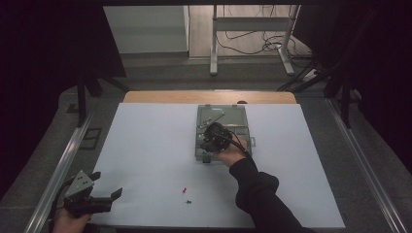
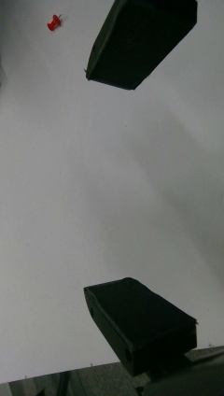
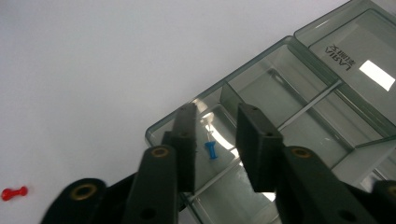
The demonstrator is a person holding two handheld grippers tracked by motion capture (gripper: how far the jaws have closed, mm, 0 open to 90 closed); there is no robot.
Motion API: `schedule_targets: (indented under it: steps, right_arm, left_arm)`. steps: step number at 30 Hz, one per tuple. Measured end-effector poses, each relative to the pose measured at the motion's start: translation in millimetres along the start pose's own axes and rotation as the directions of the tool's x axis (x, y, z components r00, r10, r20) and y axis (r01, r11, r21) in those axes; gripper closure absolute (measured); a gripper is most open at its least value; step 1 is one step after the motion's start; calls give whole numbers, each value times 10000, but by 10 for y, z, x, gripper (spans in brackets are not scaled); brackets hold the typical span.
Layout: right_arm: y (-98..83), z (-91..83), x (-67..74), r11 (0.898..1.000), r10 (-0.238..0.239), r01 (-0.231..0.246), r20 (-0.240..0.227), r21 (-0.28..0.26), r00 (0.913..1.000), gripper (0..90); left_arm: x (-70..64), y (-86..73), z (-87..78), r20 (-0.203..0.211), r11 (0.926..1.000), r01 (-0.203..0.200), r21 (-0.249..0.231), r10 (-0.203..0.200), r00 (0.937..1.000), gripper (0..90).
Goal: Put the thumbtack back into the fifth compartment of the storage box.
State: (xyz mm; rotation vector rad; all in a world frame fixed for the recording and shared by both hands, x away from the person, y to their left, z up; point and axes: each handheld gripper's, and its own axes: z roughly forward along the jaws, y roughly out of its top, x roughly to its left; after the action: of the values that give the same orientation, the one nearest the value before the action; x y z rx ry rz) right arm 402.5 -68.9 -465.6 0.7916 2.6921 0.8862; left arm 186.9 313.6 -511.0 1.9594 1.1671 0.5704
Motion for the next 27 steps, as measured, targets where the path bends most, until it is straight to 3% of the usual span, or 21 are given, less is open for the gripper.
schedule_targets:
  steps: [9, 15, 24, 27]
  right_arm:
    - [-39, -135, 85, 9999, -169, 169, 46, 21, 9998, 478]
    - [-76, -190, 135, 9998, -152, 155, -226, 110, 9996, 384]
    - [-182, -274, 249, 9985, -538, 537, -44, -91, 9985, 239]
    - [-224, -297, 281, 9983, -544, 540, -190, -228, 9983, 195]
  left_arm:
    - [-7, 2, 4, -24, 10000, -8, 57, 8, 10000, 25]
    - [-9, 2, 4, -29, 10000, -9, 49, 10, 10000, 26]
    - [-10, 4, 5, -49, 10000, -48, 70, 48, 10000, 26]
    - [-9, 5, 6, -43, 10000, -46, 79, 47, 10000, 26]
